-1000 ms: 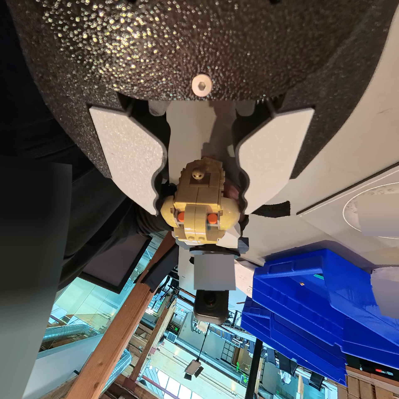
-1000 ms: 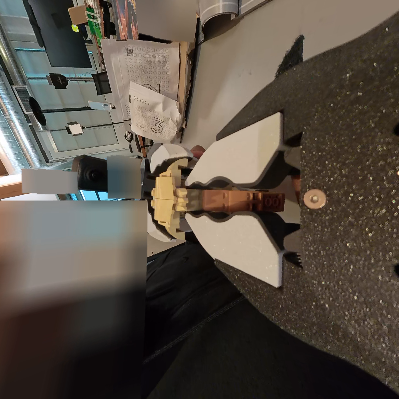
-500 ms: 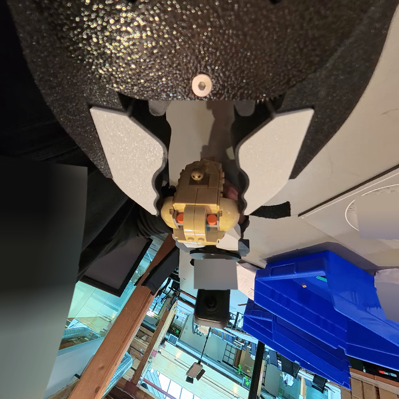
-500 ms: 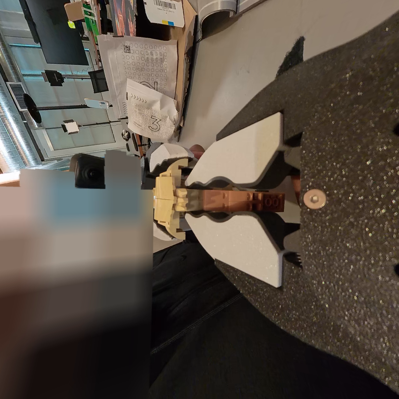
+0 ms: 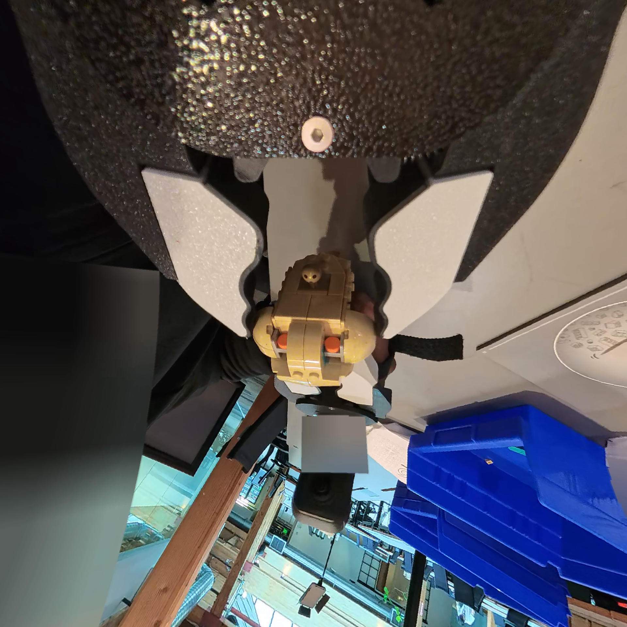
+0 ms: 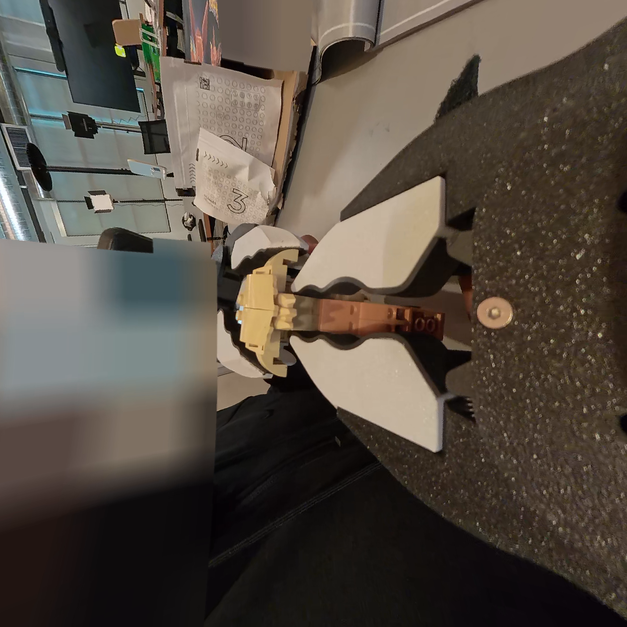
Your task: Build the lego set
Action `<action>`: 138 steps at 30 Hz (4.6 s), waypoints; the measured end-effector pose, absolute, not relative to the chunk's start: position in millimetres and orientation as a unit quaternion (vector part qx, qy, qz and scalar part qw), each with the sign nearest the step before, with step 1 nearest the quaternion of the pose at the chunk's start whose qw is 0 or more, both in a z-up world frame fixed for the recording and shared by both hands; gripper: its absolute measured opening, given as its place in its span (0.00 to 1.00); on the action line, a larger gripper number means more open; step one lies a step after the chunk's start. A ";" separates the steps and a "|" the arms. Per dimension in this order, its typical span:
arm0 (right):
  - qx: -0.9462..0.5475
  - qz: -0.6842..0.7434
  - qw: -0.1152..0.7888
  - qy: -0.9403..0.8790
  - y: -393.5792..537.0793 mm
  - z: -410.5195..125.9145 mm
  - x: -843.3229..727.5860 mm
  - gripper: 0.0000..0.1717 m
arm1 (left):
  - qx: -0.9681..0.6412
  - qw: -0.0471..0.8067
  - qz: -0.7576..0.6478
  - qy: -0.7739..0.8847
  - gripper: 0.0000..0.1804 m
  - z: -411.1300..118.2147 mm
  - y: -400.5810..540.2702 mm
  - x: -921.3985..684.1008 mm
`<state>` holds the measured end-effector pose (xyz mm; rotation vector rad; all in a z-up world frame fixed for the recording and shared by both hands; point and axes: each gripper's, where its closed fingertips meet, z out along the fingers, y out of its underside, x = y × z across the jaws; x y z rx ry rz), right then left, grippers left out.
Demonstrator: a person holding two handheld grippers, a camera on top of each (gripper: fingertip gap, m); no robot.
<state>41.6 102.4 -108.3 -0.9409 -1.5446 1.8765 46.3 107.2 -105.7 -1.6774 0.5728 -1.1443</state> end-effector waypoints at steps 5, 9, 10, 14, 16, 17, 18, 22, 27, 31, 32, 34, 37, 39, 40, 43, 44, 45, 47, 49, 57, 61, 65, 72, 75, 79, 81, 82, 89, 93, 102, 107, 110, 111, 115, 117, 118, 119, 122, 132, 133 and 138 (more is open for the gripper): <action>-0.340 0.684 0.275 -0.584 101.0 -110.2 43.1 0.10 | -0.691 0.493 -0.468 0.247 0.37 -107.7 105.5 47.9; -0.337 0.677 0.275 -0.594 99.9 -112.9 44.9 0.11 | -0.691 0.488 -0.469 0.254 0.37 -110.5 103.9 49.3; -0.337 0.675 0.274 -0.596 99.7 -113.4 45.2 0.11 | -0.691 0.485 -0.472 0.253 0.37 -111.1 103.8 49.6; -0.334 0.671 0.272 -0.603 98.7 -115.2 46.7 0.11 | -0.691 0.479 -0.476 0.256 0.37 -112.7 102.7 50.7; -0.332 0.671 0.272 -0.605 98.3 -115.7 47.4 0.11 | -0.691 0.477 -0.479 0.256 0.36 -113.1 102.2 51.2; -0.332 0.671 0.272 -0.605 98.2 -115.6 47.7 0.11 | -0.691 0.477 -0.480 0.256 0.36 -112.9 102.1 51.4; -0.331 0.671 0.272 -0.605 98.0 -115.5 47.9 0.11 | -0.690 0.477 -0.480 0.256 0.36 -112.9 101.9 51.6; -0.330 0.671 0.272 -0.606 97.7 -115.5 48.2 0.11 | -0.691 0.478 -0.477 0.258 0.36 -112.8 101.9 51.9; -0.327 0.672 0.281 -0.602 98.7 -113.4 48.2 0.10 | -0.690 0.492 -0.457 0.271 0.36 -110.5 102.3 52.4; -0.340 0.678 0.293 -0.582 106.5 -108.9 46.0 0.10 | -0.684 0.511 -0.457 0.251 0.35 -105.5 107.9 45.4; -0.348 0.682 0.296 -0.571 110.9 -107.2 45.2 0.10 | -0.681 0.523 -0.452 0.241 0.35 -103.0 110.8 40.4; -0.367 0.686 0.308 -0.548 120.7 -104.3 42.7 0.10 | -0.673 0.555 -0.433 0.227 0.35 -97.7 114.2 29.4; -0.401 0.660 0.358 -0.525 136.4 -105.1 34.6 0.10 | -0.664 0.603 -0.390 0.208 0.34 -92.0 116.7 16.8; -0.412 0.627 0.410 -0.519 145.1 -105.4 30.4 0.10 | -0.662 0.608 -0.397 0.186 0.30 -89.6 114.9 15.7; -0.410 0.613 0.434 -0.517 148.2 -104.2 29.9 0.10 | -0.663 0.602 -0.409 0.172 0.27 -89.8 114.3 15.5; -0.402 0.582 0.489 -0.510 156.6 -99.8 31.2 0.10 | -0.679 0.566 -0.456 0.102 0.22 -98.8 120.4 10.4; -0.401 0.576 0.500 -0.508 158.8 -98.5 31.8 0.10 | -0.677 0.554 -0.478 0.078 0.20 -101.6 123.3 9.5; -0.402 0.571 0.507 -0.505 161.0 -98.0 31.9 0.10 | -0.674 0.543 -0.498 0.056 0.19 -104.2 126.2 9.6; -0.406 0.558 0.521 -0.502 165.1 -98.5 31.4 0.10 | -0.668 0.522 -0.528 0.037 0.13 -107.6 128.4 15.0; -0.410 0.544 0.532 -0.502 168.1 -99.6 30.5 0.10 | -0.666 0.506 -0.547 0.038 0.13 -107.9 128.2 23.7; -0.400 0.516 0.559 -0.511 168.1 -99.7 29.3 0.10 | -0.614 0.464 -0.638 -0.017 0.12 -100.1 136.0 29.4; -0.386 0.507 0.565 -0.524 163.7 -99.8 28.7 0.10 | -0.602 0.454 -0.657 -0.025 0.09 -99.8 136.5 29.7; -0.375 0.494 0.573 -0.536 161.4 -100.1 28.2 0.10 | -0.589 0.447 -0.673 -0.021 0.05 -97.3 133.9 30.4; -0.348 0.480 0.573 -0.566 154.8 -100.1 30.8 0.10 | -0.589 0.433 -0.682 0.003 0.05 -97.2 126.4 34.5; -0.343 0.474 0.569 -0.579 152.4 -101.7 32.4 0.10 | -0.594 0.422 -0.685 0.010 0.04 -98.8 123.6 36.7; -0.336 0.461 0.564 -0.597 149.8 -104.5 33.9 0.10 | -0.599 0.407 -0.689 0.019 0.04 -102.0 120.6 38.4; -0.333 0.455 0.562 -0.605 148.6 -105.8 34.8 0.10 | -0.602 0.400 -0.691 0.023 0.04 -103.4 119.3 39.4; -0.330 0.453 0.561 -0.609 148.0 -106.4 35.4 0.10 | -0.603 0.396 -0.693 0.025 0.04 -104.0 118.5 40.1; -0.321 0.426 0.562 -0.632 146.6 -111.2 38.6 0.11 | -0.613 0.371 -0.696 0.034 0.04 -109.6 116.7 43.0; -0.316 0.408 0.560 -0.647 146.9 -115.4 40.2 0.11 | -0.623 0.354 -0.697 0.039 0.04 -114.4 116.6 44.6; -0.313 0.387 0.553 -0.668 147.3 -122.8 43.1 0.11 | -0.641 0.322 -0.694 0.055 0.04 -122.6 116.5 47.5; -0.312 0.375 0.551 -0.677 147.3 -127.5 42.8 0.11 | -0.650 0.304 -0.694 0.055 0.04 -127.7 116.4 47.2; -0.311 0.372 0.549 -0.681 147.0 -128.8 43.3 0.11 | -0.656 0.293 -0.693 0.059 0.05 -129.2 115.9 47.9; -0.311 0.371 0.548 -0.682 147.1 -129.4 43.5 0.11 | -0.658 0.290 -0.692 0.061 0.05 -129.8 115.8 48.2; -0.311 0.365 0.547 -0.686 147.3 -131.6 44.0 0.11 | -0.667 0.275 -0.689 0.068 0.05 -132.3 115.9 48.5; -0.312 0.364 0.546 -0.687 147.7 -131.8 43.9 0.11 | -0.670 0.271 -0.687 0.071 0.05 -132.5 116.2 48.4; -0.312 0.363 0.547 -0.687 148.1 -131.8 43.9 0.11 | -0.672 0.270 -0.686 0.072 0.05 -132.6 116.5 48.3; -0.312 0.362 0.547 -0.687 148.3 -132.0 43.9 0.11 | -0.674 0.269 -0.685 0.074 0.05 -132.9 116.7 48.3; -0.314 0.361 0.547 -0.687 148.8 -132.5 43.7 0.11 | -0.676 0.267 -0.683 0.077 0.05 -133.1 117.3 48.0; -0.315 0.354 0.544 -0.692 149.2 -136.2 42.1 0.11 | -0.687 0.258 -0.674 0.089 0.04 -136.5 117.5 45.9; -0.315 0.354 0.544 -0.693 149.2 -136.1 42.3 0.11 | -0.689 0.256 -0.672 0.092 0.05 -136.5 117.4 46.0; -0.316 0.345 0.541 -0.699 150.3 -139.0 43.6 0.11 | -0.696 0.245 -0.669 0.094 0.04 -139.8 118.3 47.2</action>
